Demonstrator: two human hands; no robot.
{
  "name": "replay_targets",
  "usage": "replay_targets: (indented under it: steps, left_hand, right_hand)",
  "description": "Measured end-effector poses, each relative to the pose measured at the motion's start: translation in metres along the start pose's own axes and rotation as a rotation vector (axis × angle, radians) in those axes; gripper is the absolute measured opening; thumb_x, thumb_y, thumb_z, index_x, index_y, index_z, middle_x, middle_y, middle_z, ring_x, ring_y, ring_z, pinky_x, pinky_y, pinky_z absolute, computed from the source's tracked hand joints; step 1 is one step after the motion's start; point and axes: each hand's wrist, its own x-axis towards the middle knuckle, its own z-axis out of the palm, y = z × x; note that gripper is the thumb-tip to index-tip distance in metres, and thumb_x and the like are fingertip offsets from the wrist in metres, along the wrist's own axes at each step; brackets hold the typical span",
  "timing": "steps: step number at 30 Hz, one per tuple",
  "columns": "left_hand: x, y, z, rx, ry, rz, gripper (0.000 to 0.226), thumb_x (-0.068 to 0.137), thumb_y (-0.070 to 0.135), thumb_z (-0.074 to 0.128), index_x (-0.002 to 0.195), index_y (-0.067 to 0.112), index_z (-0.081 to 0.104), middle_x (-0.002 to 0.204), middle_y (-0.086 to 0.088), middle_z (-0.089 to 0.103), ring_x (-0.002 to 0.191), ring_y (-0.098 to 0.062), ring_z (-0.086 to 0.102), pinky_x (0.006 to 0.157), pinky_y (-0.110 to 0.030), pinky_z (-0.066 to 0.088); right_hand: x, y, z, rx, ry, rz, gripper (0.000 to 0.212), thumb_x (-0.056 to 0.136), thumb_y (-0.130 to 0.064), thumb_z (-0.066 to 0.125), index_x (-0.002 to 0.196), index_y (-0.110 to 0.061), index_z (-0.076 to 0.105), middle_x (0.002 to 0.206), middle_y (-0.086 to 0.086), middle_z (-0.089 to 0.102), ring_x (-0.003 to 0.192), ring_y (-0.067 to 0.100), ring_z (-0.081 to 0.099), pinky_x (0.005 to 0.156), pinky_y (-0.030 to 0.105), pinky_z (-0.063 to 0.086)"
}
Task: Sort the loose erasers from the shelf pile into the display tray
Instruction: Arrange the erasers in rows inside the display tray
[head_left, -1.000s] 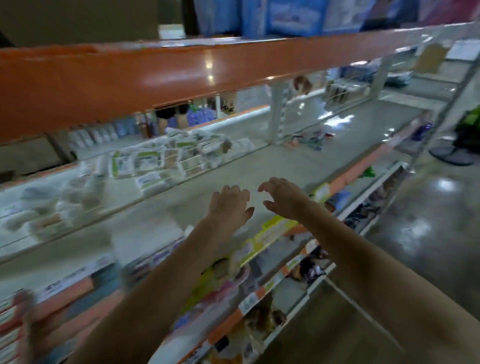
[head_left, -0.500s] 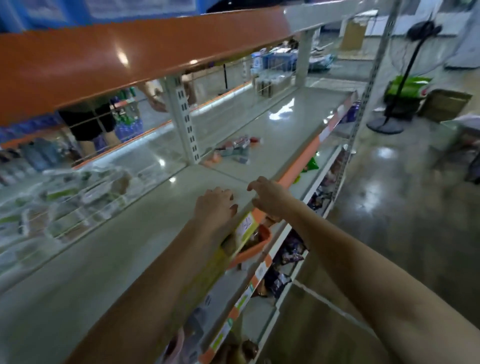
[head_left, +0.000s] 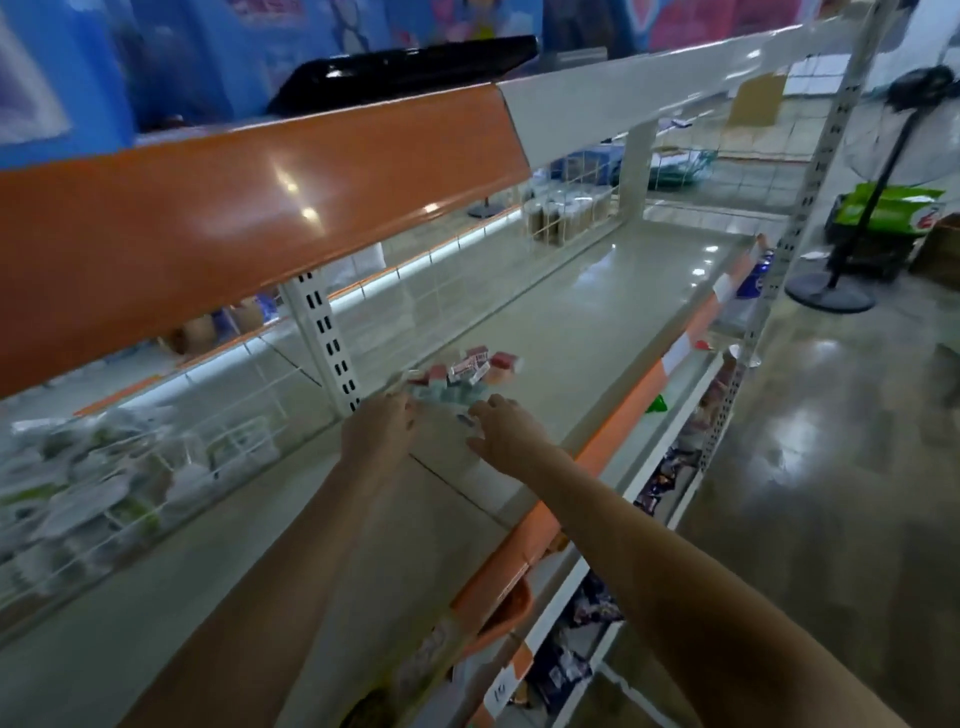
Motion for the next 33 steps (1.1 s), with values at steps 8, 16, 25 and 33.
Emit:
replay_targets:
  steps: [8, 16, 25, 33]
  left_hand:
    - [0.023, 0.008, 0.032, 0.005, 0.009, -0.242, 0.053, 0.083, 0.021, 0.066, 0.132, 0.016, 0.047, 0.12, -0.012, 0.056, 0.106, -0.028, 0.055, 0.081, -0.037, 0.046]
    - [0.031, 0.017, 0.045, -0.009, 0.089, -0.414, 0.03, 0.086, 0.019, 0.059, 0.115, 0.014, 0.057, 0.116, -0.011, 0.058, 0.105, -0.029, 0.054, 0.083, -0.037, 0.045]
    - [0.018, 0.039, 0.033, -0.034, 0.144, -0.436, 0.02, 0.084, 0.005, 0.052, 0.097, -0.004, 0.064, 0.096, -0.024, 0.063, 0.091, -0.039, 0.06, 0.07, -0.039, 0.044]
    - [-0.021, 0.048, 0.016, -0.238, 0.17, -0.613, 0.026, 0.083, 0.023, 0.063, 0.104, 0.01, 0.07, 0.097, -0.015, 0.068, 0.089, -0.031, 0.062, 0.067, -0.028, 0.04]
  right_hand:
    - [0.044, 0.022, 0.013, -0.005, -0.034, -0.174, 0.037, 0.097, -0.028, 0.042, 0.128, -0.008, 0.046, 0.131, 0.014, 0.047, 0.123, 0.029, 0.041, 0.094, 0.037, 0.041]
    - [0.059, 0.036, 0.011, 0.038, -0.048, -0.285, 0.039, 0.093, -0.031, 0.051, 0.125, -0.01, 0.047, 0.13, 0.01, 0.048, 0.122, 0.026, 0.043, 0.092, 0.038, 0.044]
    - [0.065, 0.048, 0.014, 0.237, -0.009, -0.326, 0.033, 0.093, -0.027, 0.052, 0.119, -0.007, 0.051, 0.123, 0.013, 0.053, 0.114, 0.03, 0.049, 0.088, 0.04, 0.043]
    - [0.064, 0.06, 0.014, 0.294, -0.013, -0.368, 0.029, 0.088, -0.02, 0.058, 0.109, -0.002, 0.063, 0.12, 0.015, 0.052, 0.104, 0.03, 0.054, 0.088, 0.034, 0.04]
